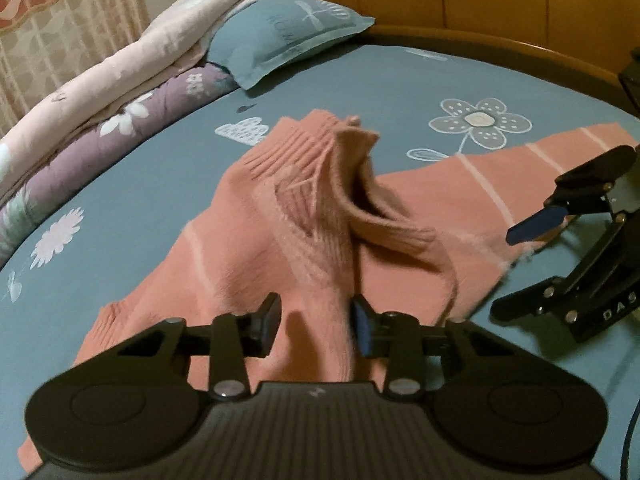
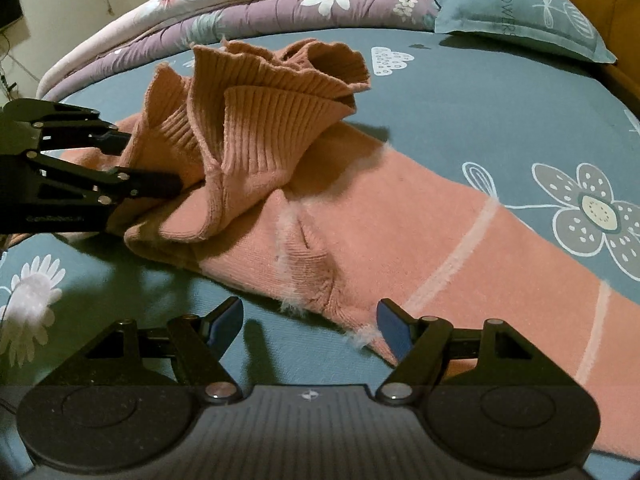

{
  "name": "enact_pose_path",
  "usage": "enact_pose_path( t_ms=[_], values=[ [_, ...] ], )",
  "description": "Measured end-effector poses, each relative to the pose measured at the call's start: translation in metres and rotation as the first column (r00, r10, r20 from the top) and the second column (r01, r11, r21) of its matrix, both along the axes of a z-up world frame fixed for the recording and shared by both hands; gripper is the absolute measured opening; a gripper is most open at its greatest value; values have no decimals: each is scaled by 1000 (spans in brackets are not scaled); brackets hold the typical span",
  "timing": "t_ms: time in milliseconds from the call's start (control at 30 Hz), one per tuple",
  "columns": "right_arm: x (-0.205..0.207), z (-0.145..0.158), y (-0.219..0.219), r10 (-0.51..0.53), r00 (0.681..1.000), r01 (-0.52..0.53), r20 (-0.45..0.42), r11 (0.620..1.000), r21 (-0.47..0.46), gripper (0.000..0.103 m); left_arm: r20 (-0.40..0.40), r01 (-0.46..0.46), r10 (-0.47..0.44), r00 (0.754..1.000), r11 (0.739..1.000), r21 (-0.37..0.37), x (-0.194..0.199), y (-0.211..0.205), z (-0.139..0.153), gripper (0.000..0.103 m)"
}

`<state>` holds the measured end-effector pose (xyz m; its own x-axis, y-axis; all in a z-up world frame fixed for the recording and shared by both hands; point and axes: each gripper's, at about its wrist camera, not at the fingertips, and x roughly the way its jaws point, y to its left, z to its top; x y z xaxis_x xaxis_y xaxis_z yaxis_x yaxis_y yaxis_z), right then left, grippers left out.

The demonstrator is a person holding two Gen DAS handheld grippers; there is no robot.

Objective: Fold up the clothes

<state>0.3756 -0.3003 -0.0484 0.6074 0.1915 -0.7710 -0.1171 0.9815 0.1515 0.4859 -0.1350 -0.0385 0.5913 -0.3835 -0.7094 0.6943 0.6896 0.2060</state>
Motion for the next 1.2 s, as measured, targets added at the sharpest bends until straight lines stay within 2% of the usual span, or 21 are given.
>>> enact_pose_path(
  t_ms=[33, 133, 167, 233, 300, 400, 567, 700, 767, 800, 833, 867, 900, 1033, 1200],
  values=[
    [0, 0, -1, -1, 1000, 1, 1, 1000, 2, 80, 1, 5, -5, 1000, 1000, 0, 0, -3, -1, 36],
    [-1, 2, 0, -7, 1000, 7, 6, 1000, 0, 79, -8, 8, -8, 1000, 1000, -7, 6, -9, -2, 14],
    [-2, 4, 0, -14, 1000, 14, 13, 1000, -1, 78, -13, 5, -5, 1000, 1000, -16, 6, -7, -1, 11],
    [-5, 12, -1, -29, 999, 28, 46, 999, 19, 73, -15, -3, 2, 1000, 1000, -25, 6, -4, 1, 10],
    [-5, 23, -1, -27, 995, 22, 92, 998, 55, 63, -13, -10, 9, 1000, 1000, -26, 7, -1, 2, 10],
    [1, 34, 6, -6, 989, -8, 147, 995, 95, 61, -16, -11, 11, 1000, 1000, -26, 9, 1, 3, 10],
    [24, 34, 42, 97, 978, -95, 187, 995, -18, 61, 11, -2, 2, 1000, 1000, -7, 13, -5, 2, 18],
    [42, 30, 53, 80, 979, -68, 185, 995, -72, 52, 9, -16, 16, 1000, 1000, -9, 24, -8, 2, 19],
    [46, 30, 49, 58, 981, -49, 184, 997, -54, 50, 8, -18, 18, 1000, 1000, -21, 22, -4, 4, 19],
    [48, 31, 47, 47, 981, -39, 190, 998, -48, 43, 8, -19, 19, 1000, 999, -26, 21, -3, 5, 18],
    [49, 32, 45, 39, 981, -31, 192, 998, -47, 36, 7, -19, 20, 1000, 999, -32, 20, -1, 6, 12],
    [50, 33, 43, 34, 981, -25, 191, 999, -46, 22, 6, -20, 21, 1000, 999, -38, 19, 1, 7, 10],
    [51, 33, 42, 34, 981, -27, 189, 999, -40, 16, 6, -21, 22, 1000, 999, -43, 18, 2, 8, 8],
    [46, 36, 39, 44, 984, -41, 175, 999, -21, 13, 4, -25, 25, 1000, 998, -66, 13, 10, 12, 6],
    [28, 52, 37, 85, 977, -81, 194, 996, -31, 12, 42, -55, 58, 997, 997, -63, -11, 42, 38, 6]
  ],
)
